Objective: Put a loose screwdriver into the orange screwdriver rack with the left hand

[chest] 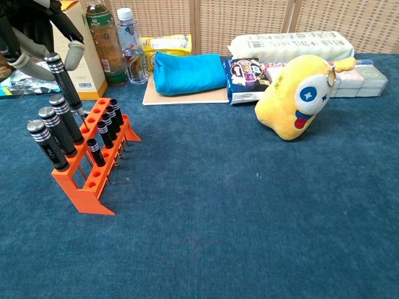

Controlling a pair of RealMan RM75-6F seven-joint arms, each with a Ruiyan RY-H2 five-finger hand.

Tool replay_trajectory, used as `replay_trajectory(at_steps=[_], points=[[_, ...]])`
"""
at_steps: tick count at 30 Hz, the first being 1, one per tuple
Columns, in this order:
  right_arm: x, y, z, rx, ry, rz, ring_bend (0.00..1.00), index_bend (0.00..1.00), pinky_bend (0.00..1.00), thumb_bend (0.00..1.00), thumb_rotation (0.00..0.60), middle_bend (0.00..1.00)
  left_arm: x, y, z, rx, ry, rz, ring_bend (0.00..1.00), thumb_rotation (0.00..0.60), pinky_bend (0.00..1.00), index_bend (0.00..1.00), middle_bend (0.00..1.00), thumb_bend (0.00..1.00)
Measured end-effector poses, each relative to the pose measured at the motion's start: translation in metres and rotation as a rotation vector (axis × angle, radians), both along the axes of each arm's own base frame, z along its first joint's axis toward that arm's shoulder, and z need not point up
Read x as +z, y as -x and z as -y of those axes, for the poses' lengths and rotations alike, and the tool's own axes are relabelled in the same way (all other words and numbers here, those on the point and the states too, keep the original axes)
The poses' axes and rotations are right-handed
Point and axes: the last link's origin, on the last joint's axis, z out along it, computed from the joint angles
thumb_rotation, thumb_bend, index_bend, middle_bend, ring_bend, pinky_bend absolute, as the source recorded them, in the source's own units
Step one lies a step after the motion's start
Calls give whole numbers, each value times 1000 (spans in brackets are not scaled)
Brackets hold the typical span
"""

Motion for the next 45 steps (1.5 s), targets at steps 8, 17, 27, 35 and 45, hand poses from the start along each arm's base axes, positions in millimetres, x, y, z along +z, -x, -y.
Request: replay_trajectory(at_steps=[8,17,27,35,45], points=[[1,1,0,-5,4,1,0,25,19,0,549,4,-4,-4,0,11,12,-5,1000,600,1000,562,1000,399],[2,1,-1,-6,5,5,0,24,19,0,550,4,-7,-2,1,21,29,-23,1000,600,1000,562,1000,400],[3,2,-1,-7,7,8,0,25,19,0,551,4,-8,2,2,20,32,-50,997,600,1000,562,1000,400],[4,2,-2,-4,6,13,0,25,19,0,550,4,-12,2,3,18,32,-65,996,600,1000,562,1000,399],[5,2,-2,-1,5,15,0,25,19,0,551,4,-15,2,3,21,30,-83,995,600,1000,563,1000,399]])
